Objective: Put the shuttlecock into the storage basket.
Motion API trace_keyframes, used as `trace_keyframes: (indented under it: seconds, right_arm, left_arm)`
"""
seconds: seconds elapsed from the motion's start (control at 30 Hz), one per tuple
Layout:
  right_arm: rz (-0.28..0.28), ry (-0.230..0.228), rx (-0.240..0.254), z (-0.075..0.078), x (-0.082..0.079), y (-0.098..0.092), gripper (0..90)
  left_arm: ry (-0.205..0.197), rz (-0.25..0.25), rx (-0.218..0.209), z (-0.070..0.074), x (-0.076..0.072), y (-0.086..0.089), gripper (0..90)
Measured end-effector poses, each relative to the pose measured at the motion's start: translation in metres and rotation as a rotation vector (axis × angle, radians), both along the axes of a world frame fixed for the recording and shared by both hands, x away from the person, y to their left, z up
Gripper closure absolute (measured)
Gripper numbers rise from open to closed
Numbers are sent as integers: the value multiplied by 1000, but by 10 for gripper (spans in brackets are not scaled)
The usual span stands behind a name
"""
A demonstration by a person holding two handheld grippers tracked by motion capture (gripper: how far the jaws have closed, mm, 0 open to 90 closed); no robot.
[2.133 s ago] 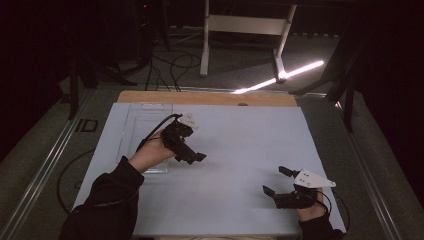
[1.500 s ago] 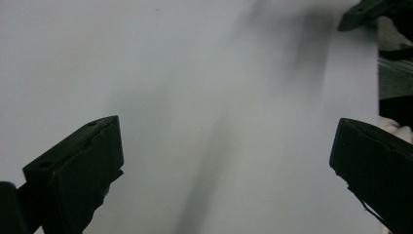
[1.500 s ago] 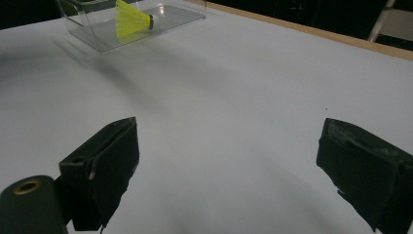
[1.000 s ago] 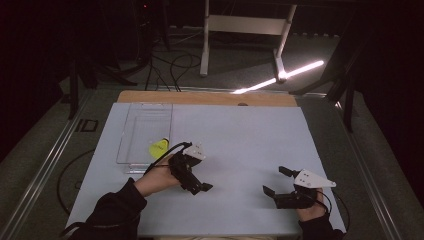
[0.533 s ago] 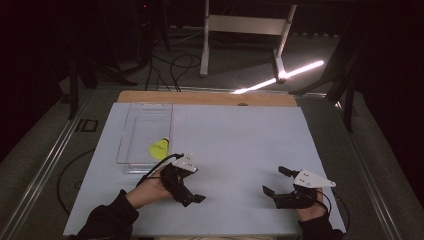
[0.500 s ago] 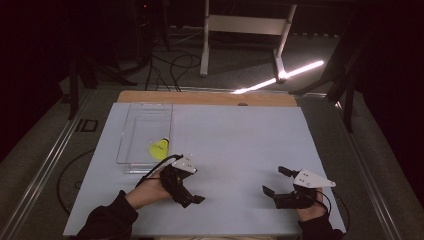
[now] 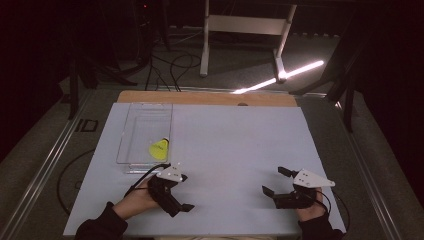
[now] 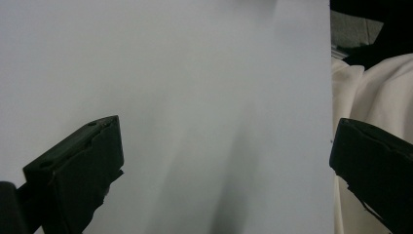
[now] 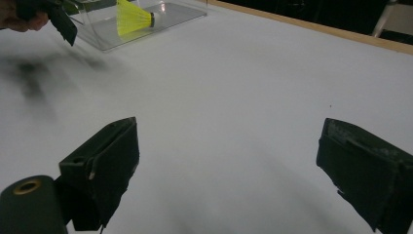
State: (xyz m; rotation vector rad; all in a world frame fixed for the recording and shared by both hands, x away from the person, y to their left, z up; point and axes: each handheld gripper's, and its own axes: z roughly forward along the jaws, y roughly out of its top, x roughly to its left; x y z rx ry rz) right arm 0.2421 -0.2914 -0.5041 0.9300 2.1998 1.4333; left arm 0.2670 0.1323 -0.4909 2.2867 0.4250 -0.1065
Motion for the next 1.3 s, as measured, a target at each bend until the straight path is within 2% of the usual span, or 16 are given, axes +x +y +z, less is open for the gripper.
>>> trace_keyframes:
  seconds: [0.03, 0.17, 0.33, 0.43, 0.47, 0.67, 0.7, 0.77, 0.83, 0.93, 0.97, 1.07, 1.1, 1.3]
  right_arm:
    - [0, 1, -1, 0, 0, 0, 87]
    - [4, 2, -4, 0, 0, 1, 87]
    - [2, 2, -4, 0, 0, 1, 87]
    - [3, 3, -4, 0, 0, 1, 87]
    - [3, 2, -5, 0, 0, 1, 87]
    - [3, 5, -4, 0, 0, 1, 87]
    - [3, 3, -4, 0, 0, 1, 87]
    - [4, 1, -4, 0, 0, 1, 87]
    - [2, 2, -4, 1, -1, 0, 87]
    - [1, 0, -3, 1, -1, 0, 87]
    - [3, 1, -3, 0, -1, 0, 87]
    - [6, 1, -5, 0, -1, 0, 87]
    - [6, 1, -5, 0, -1, 0, 87]
    - [7, 6, -6, -1, -1, 0, 87]
  left_arm:
    - [4, 1, -16, -1, -2, 3, 0]
    - [-1, 13, -22, -4, -5, 16, 0]
    - [-4, 52, -37, -7, -8, 31, 0]
    - [-6, 58, -37, -7, -8, 33, 0]
    - [-21, 81, -39, -11, -10, 41, 0]
    - [-35, 90, -53, -17, -12, 49, 0]
    - [-31, 101, -79, -18, -12, 53, 0]
    - [-35, 112, -91, -19, -13, 55, 0]
    - [-37, 143, -90, -22, -13, 60, 0]
    - [-37, 158, -87, -25, -14, 62, 0]
    - [-36, 172, -74, -26, -14, 64, 0]
    - [-38, 189, -88, -26, -15, 66, 0]
    - [-63, 211, -76, -26, -16, 67, 0]
    - [-73, 236, -61, -26, -16, 70, 0]
